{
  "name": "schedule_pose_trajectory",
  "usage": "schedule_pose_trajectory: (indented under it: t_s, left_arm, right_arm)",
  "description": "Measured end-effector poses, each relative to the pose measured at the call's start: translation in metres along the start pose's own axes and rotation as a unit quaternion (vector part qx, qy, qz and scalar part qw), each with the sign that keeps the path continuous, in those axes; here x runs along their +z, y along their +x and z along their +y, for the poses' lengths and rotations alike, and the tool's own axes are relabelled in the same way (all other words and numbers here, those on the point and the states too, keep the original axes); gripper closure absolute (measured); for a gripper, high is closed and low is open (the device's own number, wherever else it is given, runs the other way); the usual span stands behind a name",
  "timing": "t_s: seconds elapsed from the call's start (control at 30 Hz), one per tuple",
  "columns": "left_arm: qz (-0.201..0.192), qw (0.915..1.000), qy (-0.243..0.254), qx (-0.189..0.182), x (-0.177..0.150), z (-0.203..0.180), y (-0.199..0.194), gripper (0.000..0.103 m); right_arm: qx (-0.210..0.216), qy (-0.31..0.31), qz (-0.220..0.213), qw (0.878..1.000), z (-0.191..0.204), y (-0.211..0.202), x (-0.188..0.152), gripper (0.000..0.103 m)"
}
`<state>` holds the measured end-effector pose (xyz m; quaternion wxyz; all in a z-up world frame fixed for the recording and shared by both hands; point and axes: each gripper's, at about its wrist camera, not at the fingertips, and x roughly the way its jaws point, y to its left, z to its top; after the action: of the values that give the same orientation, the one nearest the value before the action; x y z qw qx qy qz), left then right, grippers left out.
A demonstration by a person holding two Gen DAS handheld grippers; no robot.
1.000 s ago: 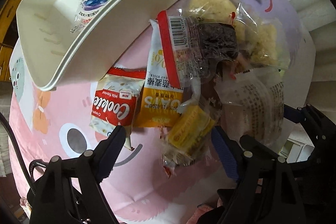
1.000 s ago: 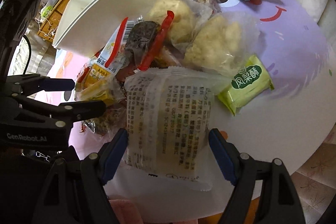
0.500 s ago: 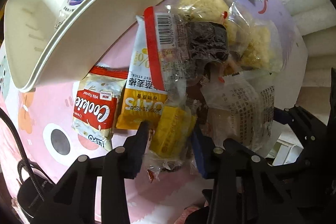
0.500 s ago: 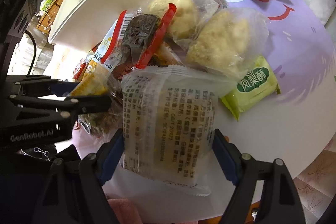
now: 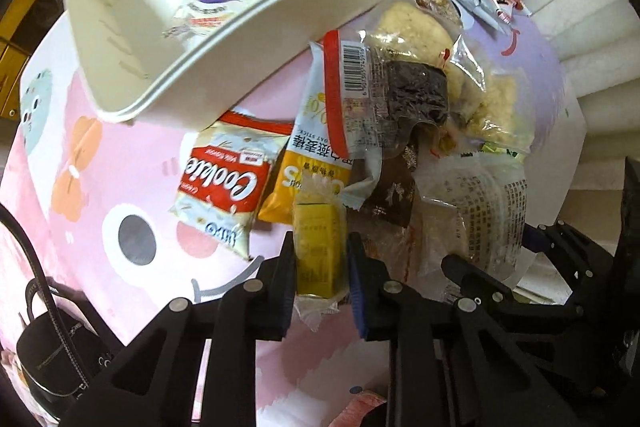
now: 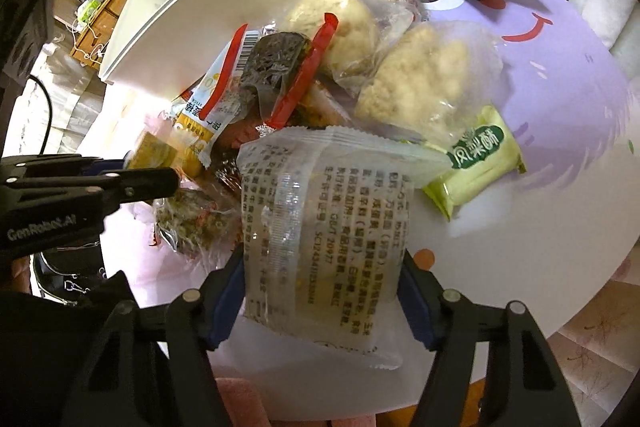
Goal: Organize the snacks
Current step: 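Carry both snacks over the white tray and release them inside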
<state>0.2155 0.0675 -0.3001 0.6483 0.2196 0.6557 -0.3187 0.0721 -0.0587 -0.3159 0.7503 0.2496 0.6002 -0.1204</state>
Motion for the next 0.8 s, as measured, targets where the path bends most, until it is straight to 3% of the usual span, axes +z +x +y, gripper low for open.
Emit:
schedule_pose_trajectory:
  t_s: [0.43,0.8]
  left_arm:
    - [-0.056,0.9982,0.007,0.021,-0.049,-0.010,-0.065,0.082]
    - [-0.132,0.9901,-0.010,0.046,-0.071,-0.010,-0.128,0.082]
  right_arm:
    - [0.008,0.011,-0.044,0.999,0.004,-0.030,-0.027,0.036]
    - [0.019,0.010,-0.101,0.995,0.017,-0.080,-0.034,0.035]
